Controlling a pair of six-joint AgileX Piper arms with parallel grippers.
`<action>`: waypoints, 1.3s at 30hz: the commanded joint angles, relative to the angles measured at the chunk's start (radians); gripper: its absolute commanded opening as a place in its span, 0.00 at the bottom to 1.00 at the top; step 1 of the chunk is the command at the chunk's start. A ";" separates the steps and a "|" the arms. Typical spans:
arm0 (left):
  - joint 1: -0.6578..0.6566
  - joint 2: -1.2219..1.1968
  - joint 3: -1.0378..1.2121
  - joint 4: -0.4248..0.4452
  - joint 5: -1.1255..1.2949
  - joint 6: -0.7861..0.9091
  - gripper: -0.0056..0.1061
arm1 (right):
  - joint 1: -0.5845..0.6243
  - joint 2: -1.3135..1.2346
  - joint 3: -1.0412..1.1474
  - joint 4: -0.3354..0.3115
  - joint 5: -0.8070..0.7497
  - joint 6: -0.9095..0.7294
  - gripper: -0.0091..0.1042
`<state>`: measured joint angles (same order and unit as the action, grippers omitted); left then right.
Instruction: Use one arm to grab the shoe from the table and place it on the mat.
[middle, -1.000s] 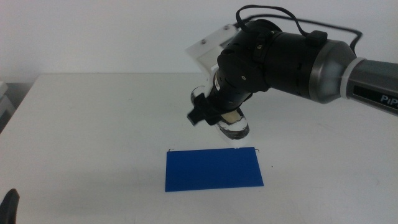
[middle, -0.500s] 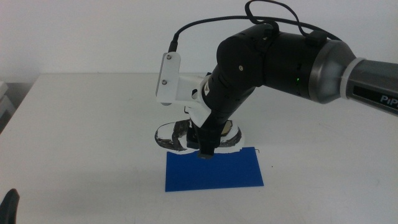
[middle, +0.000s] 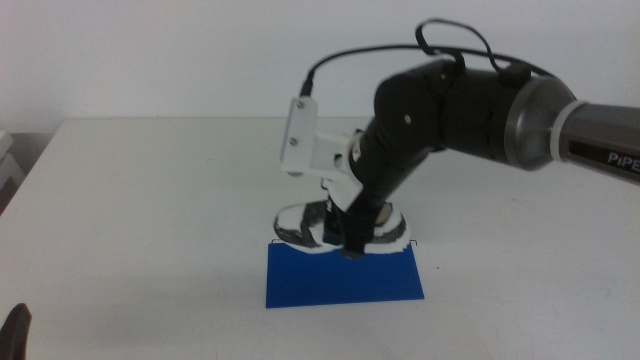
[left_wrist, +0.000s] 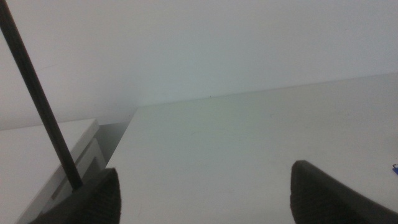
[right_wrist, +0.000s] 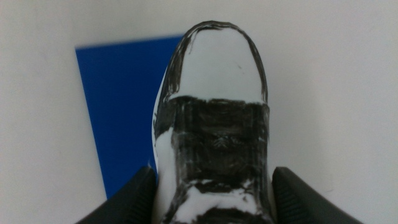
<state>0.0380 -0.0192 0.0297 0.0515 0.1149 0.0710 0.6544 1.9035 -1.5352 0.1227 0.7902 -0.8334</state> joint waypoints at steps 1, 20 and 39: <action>-0.004 -0.007 0.005 -0.009 -0.081 -0.007 0.89 | -0.015 -0.055 0.010 0.021 -0.076 -0.042 0.05; -0.004 -0.007 0.005 -0.009 -0.081 -0.007 0.89 | -0.024 0.064 0.033 0.065 -0.079 -0.164 0.05; -0.004 -0.007 0.005 -0.009 -0.081 -0.007 0.89 | -0.065 -0.170 0.036 0.099 -0.084 0.018 0.74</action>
<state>0.0380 -0.0192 0.0297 0.0515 0.1149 0.0700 0.6102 1.8426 -1.4729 0.2219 0.7365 -0.8850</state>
